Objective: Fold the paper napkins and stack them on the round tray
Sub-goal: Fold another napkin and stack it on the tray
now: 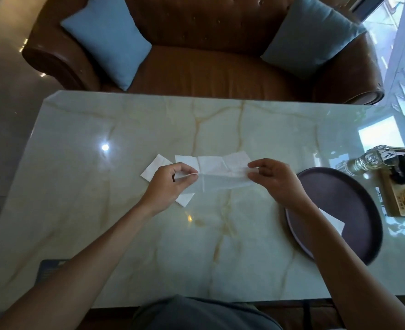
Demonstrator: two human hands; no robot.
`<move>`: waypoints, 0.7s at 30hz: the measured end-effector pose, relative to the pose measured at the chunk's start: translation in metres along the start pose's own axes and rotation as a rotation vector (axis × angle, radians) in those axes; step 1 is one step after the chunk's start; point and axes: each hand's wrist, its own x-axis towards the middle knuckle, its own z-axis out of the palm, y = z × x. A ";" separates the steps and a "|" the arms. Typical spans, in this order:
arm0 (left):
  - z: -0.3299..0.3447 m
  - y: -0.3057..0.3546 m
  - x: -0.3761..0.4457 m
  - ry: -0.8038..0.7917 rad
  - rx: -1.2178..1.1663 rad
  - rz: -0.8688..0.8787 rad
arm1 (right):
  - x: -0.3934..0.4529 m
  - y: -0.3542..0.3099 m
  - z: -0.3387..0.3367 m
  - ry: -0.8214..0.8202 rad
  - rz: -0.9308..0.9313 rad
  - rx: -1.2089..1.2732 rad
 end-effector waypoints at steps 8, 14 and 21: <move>-0.007 0.006 -0.006 0.032 0.207 0.075 | -0.001 -0.004 0.002 0.077 -0.028 -0.101; -0.017 0.014 -0.004 -0.300 -0.007 -0.025 | -0.003 -0.019 -0.001 -0.091 -0.057 0.065; 0.022 0.021 0.007 -0.474 0.134 -0.002 | 0.004 -0.027 -0.007 -0.260 -0.048 -0.005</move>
